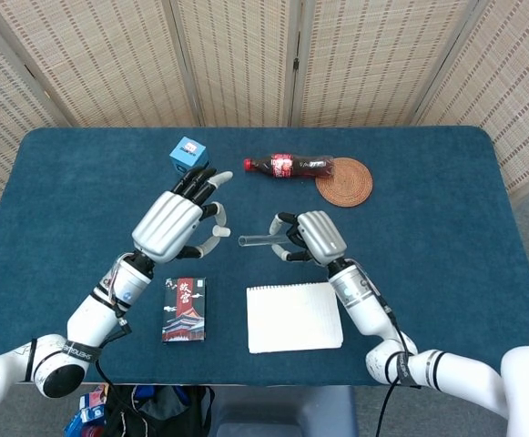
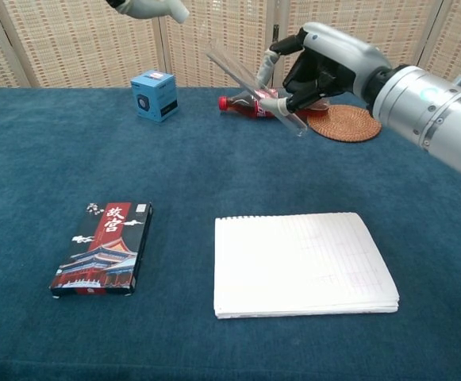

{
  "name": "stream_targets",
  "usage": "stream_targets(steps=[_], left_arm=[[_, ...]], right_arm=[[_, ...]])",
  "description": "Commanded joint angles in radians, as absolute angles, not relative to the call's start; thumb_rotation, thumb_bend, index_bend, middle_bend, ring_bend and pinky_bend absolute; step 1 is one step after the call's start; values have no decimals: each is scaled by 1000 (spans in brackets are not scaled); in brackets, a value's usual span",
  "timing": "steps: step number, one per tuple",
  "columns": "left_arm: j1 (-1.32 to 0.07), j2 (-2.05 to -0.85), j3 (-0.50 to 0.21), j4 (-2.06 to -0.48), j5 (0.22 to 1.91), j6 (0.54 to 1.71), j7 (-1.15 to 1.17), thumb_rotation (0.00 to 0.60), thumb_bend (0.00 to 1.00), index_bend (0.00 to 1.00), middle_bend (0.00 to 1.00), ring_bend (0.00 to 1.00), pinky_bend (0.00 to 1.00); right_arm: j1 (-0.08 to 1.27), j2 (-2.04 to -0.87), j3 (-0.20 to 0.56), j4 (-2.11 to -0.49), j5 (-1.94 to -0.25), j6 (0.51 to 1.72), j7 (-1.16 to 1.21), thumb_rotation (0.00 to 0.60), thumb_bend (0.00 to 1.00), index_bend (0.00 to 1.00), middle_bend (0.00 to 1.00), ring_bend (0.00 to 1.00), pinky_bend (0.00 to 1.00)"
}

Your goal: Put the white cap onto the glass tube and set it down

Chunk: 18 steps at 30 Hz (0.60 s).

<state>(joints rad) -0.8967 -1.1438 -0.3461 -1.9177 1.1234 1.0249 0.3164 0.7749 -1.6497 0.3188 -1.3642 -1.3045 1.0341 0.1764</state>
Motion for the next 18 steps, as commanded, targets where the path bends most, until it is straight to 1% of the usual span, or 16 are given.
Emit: stream_targets(steps=[1, 18], left_arm=[[-902, -1149, -346, -1924, 1121, 1032, 326, 600, 396, 579, 20, 0, 0], [-920, -1187, -332, -1932, 1103, 1085, 400, 600, 396, 582, 20, 0, 0]], right_arm=[[784, -1661, 327, -1357, -1299, 1035, 173, 600, 747, 789, 1000, 1000, 1000], [791, -1674, 334, -1367, -1305, 1066, 193, 600, 747, 789, 1000, 1000, 1000]])
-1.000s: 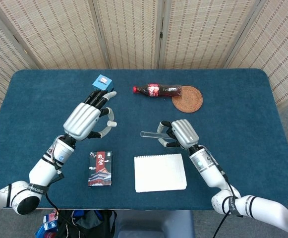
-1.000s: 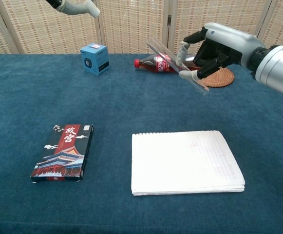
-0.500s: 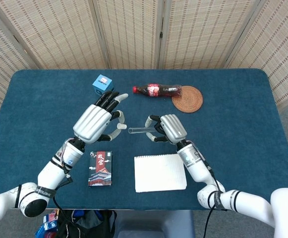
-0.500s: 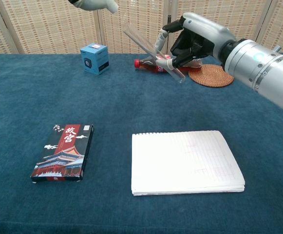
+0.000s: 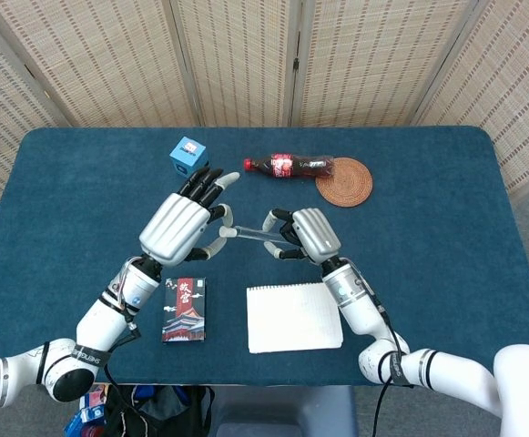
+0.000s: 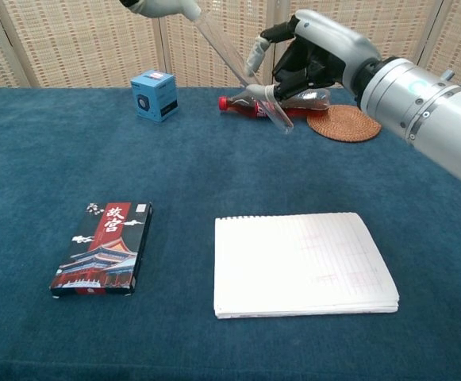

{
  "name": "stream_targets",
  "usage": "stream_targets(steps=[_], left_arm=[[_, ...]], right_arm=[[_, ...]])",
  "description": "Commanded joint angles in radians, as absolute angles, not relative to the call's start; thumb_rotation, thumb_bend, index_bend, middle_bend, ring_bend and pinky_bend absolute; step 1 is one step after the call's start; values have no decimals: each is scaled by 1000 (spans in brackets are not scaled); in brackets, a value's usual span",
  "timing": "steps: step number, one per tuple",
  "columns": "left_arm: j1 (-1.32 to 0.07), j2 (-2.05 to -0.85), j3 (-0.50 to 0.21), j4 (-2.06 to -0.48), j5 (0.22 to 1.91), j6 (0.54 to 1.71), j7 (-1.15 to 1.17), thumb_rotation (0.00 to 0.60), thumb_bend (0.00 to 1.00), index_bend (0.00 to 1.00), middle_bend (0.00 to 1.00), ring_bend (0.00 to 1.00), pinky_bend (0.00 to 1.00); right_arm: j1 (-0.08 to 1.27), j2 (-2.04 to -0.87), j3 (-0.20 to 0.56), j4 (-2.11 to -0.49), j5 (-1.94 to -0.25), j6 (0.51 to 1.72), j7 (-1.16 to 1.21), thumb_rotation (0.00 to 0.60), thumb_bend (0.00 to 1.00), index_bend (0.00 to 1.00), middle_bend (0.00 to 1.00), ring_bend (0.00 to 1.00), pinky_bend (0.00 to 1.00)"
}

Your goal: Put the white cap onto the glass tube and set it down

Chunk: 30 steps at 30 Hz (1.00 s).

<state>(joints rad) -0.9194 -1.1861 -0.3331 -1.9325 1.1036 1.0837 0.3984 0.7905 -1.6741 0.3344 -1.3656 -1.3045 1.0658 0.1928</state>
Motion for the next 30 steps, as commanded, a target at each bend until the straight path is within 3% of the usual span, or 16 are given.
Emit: stream_targets(steps=[1, 30], left_arm=[[-921, -1188, -331, -1933, 1103, 1086, 403, 600, 396, 582, 20, 0, 0], [-922, -1182, -320, -1933, 1099, 1095, 399, 600, 396, 581, 20, 0, 0]], right_arm=[[791, -1675, 333, -1368, -1305, 1067, 192, 600, 747, 789, 1000, 1000, 1000], [802, -1680, 332, -1379, -1297, 1070, 182, 600, 747, 789, 1000, 1000, 1000]])
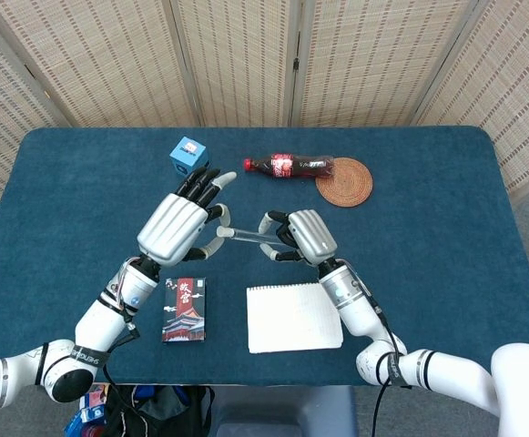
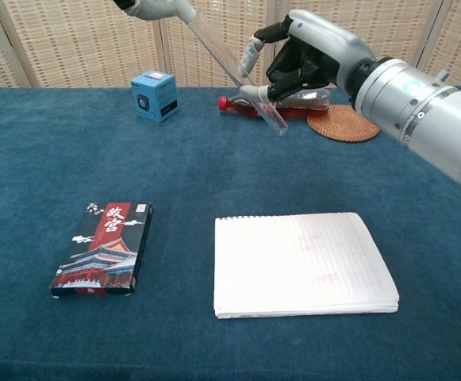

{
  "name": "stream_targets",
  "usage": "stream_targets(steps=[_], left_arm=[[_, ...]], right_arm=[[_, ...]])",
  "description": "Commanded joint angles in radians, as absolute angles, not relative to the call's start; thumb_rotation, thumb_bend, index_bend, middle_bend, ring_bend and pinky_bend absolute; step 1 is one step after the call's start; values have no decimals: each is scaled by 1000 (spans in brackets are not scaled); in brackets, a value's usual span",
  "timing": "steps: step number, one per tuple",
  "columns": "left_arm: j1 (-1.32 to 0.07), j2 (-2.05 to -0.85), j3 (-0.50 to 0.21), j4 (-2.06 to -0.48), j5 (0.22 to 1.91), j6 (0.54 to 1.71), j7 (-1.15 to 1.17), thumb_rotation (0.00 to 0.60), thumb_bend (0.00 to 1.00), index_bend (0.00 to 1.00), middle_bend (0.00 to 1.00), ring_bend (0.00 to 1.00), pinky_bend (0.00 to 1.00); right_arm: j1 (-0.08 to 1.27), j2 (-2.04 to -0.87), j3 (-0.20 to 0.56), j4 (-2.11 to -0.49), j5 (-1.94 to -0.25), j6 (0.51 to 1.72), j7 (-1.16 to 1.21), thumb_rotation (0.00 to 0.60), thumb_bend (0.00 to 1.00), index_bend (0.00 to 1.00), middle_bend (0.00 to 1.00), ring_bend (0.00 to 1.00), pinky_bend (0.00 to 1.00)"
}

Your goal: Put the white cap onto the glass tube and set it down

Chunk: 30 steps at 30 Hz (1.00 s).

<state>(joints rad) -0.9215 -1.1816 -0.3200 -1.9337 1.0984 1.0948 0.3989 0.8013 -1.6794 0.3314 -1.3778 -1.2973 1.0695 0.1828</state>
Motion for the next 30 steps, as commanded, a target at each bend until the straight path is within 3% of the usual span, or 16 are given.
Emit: stream_targets(steps=[1, 30], left_arm=[[-922, -1183, -319, -1933, 1100, 1096, 400, 600, 396, 581, 20, 0, 0], [-922, -1222, -329, -1919, 1082, 1093, 323, 600, 397, 580, 20, 0, 0]], right_arm=[[802, -1681, 333, -1378, -1297, 1072, 181, 600, 747, 789, 1000, 1000, 1000], [814, -1728, 340, -1323, -1327, 1105, 258, 600, 747, 801, 1000, 1000, 1000]])
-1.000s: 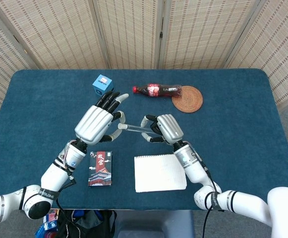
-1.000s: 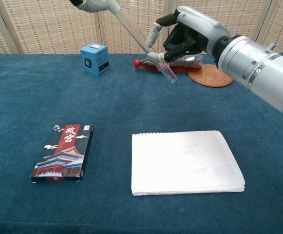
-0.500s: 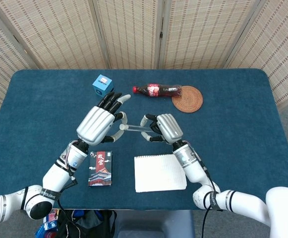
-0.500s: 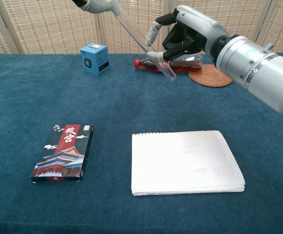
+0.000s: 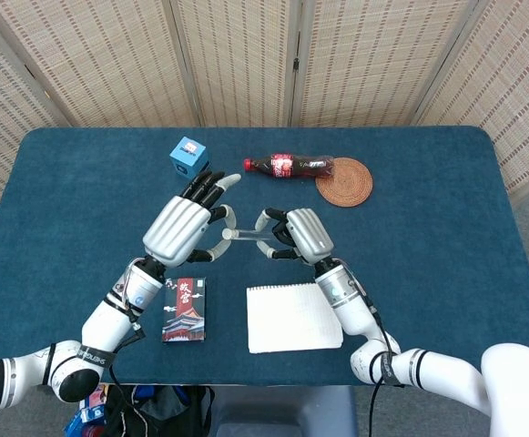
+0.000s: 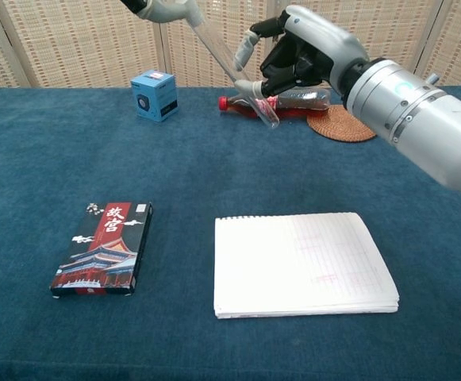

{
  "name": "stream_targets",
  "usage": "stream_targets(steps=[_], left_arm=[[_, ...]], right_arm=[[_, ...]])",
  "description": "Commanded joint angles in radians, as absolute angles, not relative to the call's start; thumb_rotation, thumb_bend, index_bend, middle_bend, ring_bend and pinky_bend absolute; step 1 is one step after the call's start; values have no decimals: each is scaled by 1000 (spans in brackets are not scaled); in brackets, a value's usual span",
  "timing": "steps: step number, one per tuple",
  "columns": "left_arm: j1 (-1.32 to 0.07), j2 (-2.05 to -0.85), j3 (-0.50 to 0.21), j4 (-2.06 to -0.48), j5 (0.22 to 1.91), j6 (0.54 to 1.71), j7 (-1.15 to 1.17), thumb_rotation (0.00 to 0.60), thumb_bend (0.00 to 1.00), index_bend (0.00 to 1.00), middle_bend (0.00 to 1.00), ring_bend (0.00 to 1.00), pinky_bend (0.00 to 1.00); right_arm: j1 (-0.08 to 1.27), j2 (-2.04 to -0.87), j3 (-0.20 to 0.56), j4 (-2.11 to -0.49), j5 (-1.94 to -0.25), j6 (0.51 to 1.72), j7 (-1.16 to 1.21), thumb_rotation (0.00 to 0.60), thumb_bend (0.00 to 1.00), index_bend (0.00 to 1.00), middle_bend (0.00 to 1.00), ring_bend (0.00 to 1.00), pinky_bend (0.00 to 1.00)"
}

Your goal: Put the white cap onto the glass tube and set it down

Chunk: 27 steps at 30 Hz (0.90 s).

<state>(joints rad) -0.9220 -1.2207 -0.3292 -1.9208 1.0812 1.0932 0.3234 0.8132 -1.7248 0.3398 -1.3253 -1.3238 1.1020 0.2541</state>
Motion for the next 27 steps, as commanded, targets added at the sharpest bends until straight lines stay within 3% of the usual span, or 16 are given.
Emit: stream_targets(steps=[1, 12, 14, 21, 27], left_arm=[[-922, -1224, -328, -1917, 1083, 1094, 323, 600, 397, 580, 20, 0, 0], [-924, -1235, -326, -1909, 1080, 1091, 319, 600, 396, 556, 20, 0, 0], [-926, -1227, -323, -1911, 1069, 1079, 324, 600, 395, 487, 20, 0, 0], [-923, -1197, -319, -1920, 1040, 1058, 329, 600, 364, 53, 0, 0, 0], [-915, -1147, -300, -1912, 1014, 1025, 340, 600, 337, 0, 0, 0, 0]], right_arm=[[814, -1730, 341, -1322, -1329, 1109, 261, 600, 747, 802, 1000, 1000, 1000], [817, -1736, 341, -1315, -1334, 1115, 267, 600, 747, 812, 1000, 1000, 1000], [817, -1732, 339, -1315, -1331, 1110, 259, 600, 747, 812, 1000, 1000, 1000], [813, -1700, 321, -1320, -1317, 1081, 199, 600, 751, 826, 1000, 1000, 1000], [813, -1632, 303, -1342, -1288, 1023, 100, 600, 753, 827, 1000, 1000, 1000]])
